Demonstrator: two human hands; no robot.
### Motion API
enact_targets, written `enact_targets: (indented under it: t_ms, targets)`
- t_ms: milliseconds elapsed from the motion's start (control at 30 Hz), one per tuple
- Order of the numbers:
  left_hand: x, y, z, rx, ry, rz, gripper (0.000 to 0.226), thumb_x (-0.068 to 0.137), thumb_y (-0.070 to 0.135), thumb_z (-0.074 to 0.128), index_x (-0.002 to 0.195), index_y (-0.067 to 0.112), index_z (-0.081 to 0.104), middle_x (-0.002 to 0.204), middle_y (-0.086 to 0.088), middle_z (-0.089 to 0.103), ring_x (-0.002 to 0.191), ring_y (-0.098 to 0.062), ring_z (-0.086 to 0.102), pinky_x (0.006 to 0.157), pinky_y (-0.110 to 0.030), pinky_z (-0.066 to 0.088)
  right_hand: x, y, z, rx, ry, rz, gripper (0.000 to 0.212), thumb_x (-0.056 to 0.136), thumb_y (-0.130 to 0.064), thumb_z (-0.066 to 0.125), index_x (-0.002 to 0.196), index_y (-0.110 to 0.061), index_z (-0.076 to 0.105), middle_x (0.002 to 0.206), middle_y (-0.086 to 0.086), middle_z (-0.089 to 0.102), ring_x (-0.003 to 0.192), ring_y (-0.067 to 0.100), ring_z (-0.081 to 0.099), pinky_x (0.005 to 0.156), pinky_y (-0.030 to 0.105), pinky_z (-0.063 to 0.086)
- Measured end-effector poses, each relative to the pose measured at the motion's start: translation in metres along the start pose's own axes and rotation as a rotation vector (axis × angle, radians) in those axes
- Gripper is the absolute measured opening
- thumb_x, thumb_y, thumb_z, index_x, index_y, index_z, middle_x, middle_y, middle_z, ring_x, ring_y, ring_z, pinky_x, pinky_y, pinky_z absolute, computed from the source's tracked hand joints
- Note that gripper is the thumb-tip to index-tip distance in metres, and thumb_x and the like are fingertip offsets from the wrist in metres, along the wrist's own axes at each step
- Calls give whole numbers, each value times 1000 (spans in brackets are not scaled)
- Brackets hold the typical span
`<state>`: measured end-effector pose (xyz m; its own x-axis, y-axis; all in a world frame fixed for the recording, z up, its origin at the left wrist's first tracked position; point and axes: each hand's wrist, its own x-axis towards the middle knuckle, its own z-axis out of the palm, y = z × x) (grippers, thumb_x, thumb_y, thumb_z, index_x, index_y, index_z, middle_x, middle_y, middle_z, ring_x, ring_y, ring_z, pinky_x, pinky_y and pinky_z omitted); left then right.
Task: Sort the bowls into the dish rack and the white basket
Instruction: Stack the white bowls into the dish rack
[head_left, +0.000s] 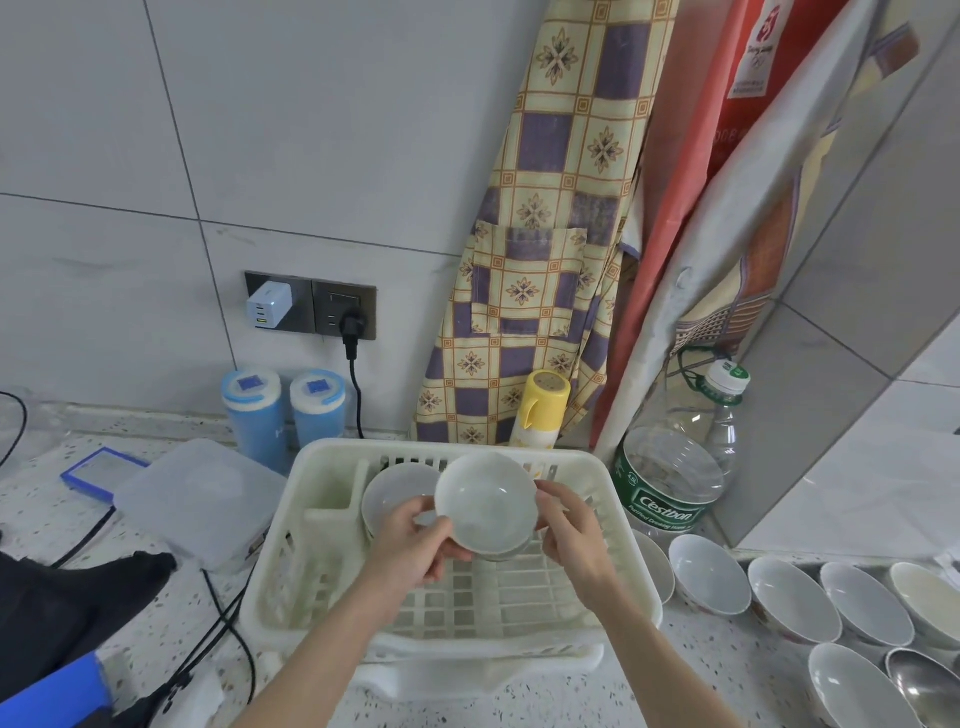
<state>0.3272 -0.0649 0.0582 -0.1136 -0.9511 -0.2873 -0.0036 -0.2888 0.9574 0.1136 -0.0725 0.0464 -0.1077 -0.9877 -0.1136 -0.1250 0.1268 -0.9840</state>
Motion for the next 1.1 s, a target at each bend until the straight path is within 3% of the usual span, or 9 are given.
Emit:
enact_targets:
  t_ms: [100,200,367,500,600,800,867,967,1100]
  targets:
    - [5,-2,17,29,-41,-16,27,91,9,52,112,25,55,72,-14,76,35,-11,42,38,-19,35,-2,2,-2,-231,84,-72,26,90,-18,60,112,-31,61,83,2,71,75,16,64,63,31,50]
    - [9,-7,26,1,-43,-41,25,91,9,51,112,20,58,72,-15,76,35,-12,41,39,-19,35,0,6,-9,-279,158,-65,21,90,-17,58,105,-32,63,72,10,69,67,19,61,62,33,48]
    - [15,-13,35,11,-46,-50,24,90,8,50,110,20,57,72,-15,76,36,-11,43,39,-20,36,6,8,-19,-350,147,-31,17,90,-16,56,92,-29,67,55,2,60,53,12,52,50,22,39]
    - [20,-17,38,-35,-86,-86,22,93,21,59,113,29,54,79,-9,78,40,-10,47,41,-19,38,14,13,-22,-358,160,26,20,90,-7,54,97,-17,69,74,12,70,64,19,61,56,29,44]
    - [21,-21,38,-40,-84,-140,23,95,42,59,113,28,55,86,-3,79,43,-10,49,39,-18,34,20,19,-21,-328,194,70,19,90,-3,52,95,-9,69,68,4,67,51,4,60,52,24,42]
    - [30,-37,35,-8,-3,-356,32,96,31,52,106,2,58,77,-13,77,36,-12,43,37,-19,24,33,23,-7,-382,192,123,20,90,-8,50,99,-17,65,75,-2,69,58,5,65,53,23,41]
    - [36,-36,37,-29,12,-397,29,96,33,51,106,6,54,76,-15,77,37,-14,43,37,-18,24,38,23,-4,-413,163,136,22,90,-9,49,102,-18,65,78,-1,69,57,4,66,52,22,41]
    - [44,-38,41,-52,49,-411,24,98,39,47,98,15,51,80,-16,77,38,-16,43,39,-19,25,43,26,0,-438,140,153,22,89,-10,48,103,-15,64,82,0,68,72,16,68,61,31,50]
    - [48,-48,43,-111,61,-415,19,99,33,50,107,16,53,85,-14,77,40,-14,51,38,-19,30,44,32,3,-510,140,148,16,92,-13,47,96,-19,61,81,1,66,79,23,62,68,35,48]
